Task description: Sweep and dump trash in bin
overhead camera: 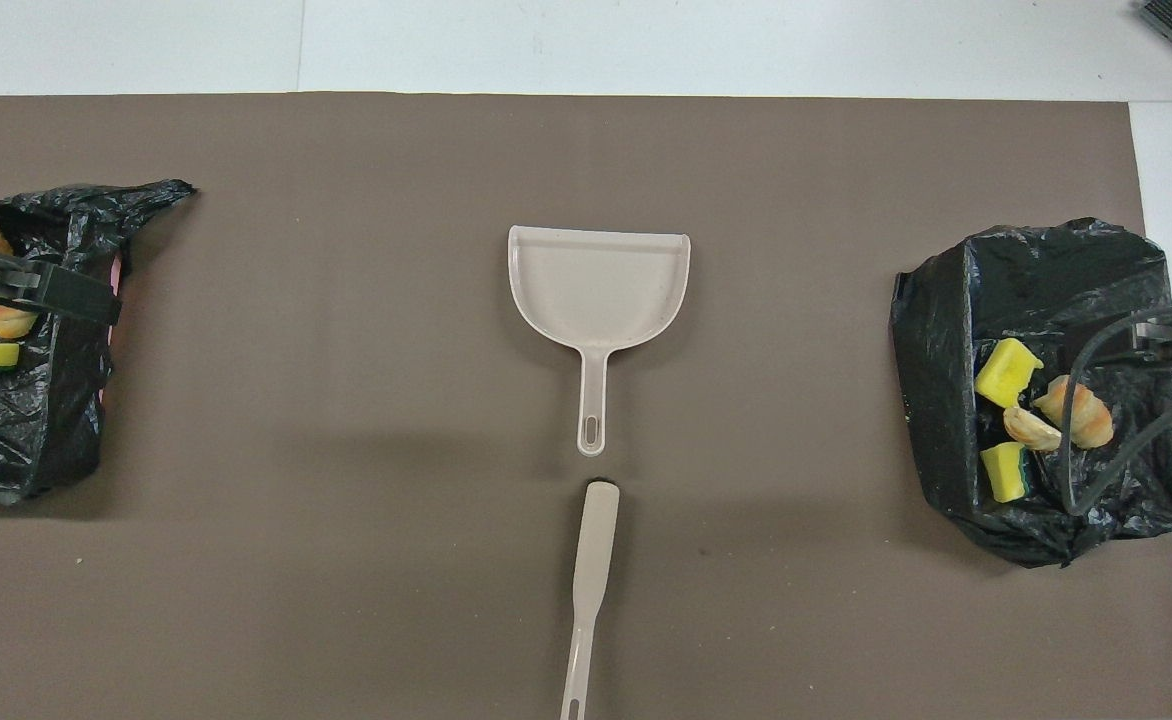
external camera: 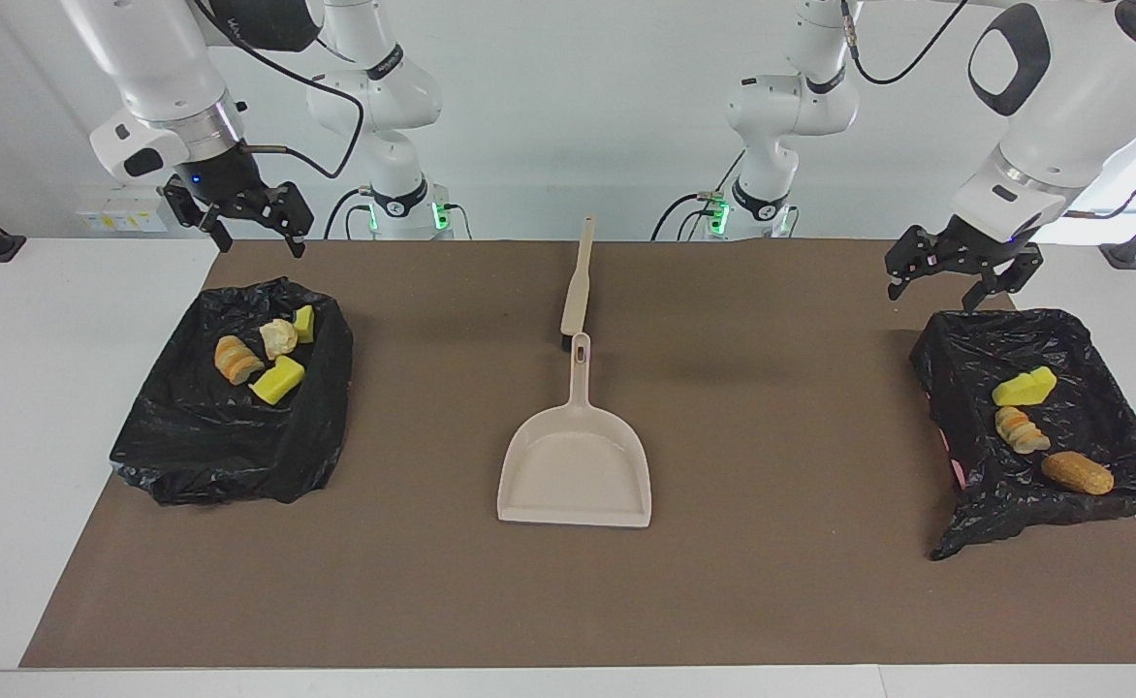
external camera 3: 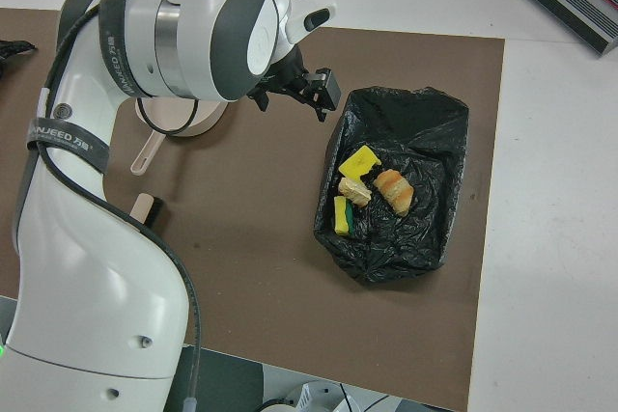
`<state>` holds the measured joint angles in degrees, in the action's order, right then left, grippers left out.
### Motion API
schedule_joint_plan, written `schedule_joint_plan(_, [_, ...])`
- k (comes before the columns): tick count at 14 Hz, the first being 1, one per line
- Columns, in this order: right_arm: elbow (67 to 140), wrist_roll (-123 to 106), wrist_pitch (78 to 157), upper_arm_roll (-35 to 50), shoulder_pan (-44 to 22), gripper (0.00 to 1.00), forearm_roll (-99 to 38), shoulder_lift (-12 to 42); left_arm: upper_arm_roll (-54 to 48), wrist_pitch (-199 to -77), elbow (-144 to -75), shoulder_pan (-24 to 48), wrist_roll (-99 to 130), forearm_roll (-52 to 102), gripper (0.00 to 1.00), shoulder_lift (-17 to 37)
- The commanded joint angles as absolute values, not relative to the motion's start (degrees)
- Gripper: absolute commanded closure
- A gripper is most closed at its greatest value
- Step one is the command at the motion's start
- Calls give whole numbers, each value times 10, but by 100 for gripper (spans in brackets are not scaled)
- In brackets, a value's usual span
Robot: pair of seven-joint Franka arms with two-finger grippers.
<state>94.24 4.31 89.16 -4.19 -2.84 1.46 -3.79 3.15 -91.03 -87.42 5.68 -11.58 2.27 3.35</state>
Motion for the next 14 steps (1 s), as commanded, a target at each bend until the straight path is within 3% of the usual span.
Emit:
schedule_joint_plan(1, [954, 25, 899, -41, -29, 0, 22, -47, 31, -892, -881, 62, -114, 17, 0, 12])
schedule_joint_plan(4, [954, 24, 900, -41, -28, 0, 21, -47, 9, -875, -875, 45, -82, 15, 0, 11])
schedule_joint_plan(7, [954, 24, 898, -41, -28, 0, 20, -47, -53, -881, -879, -26, -84, 15, 0, 3])
schedule_joint_plan(14, [954, 25, 893, -42, -28, 0, 17, -47, -18, -873, -882, 11, -86, 12, 0, -2])
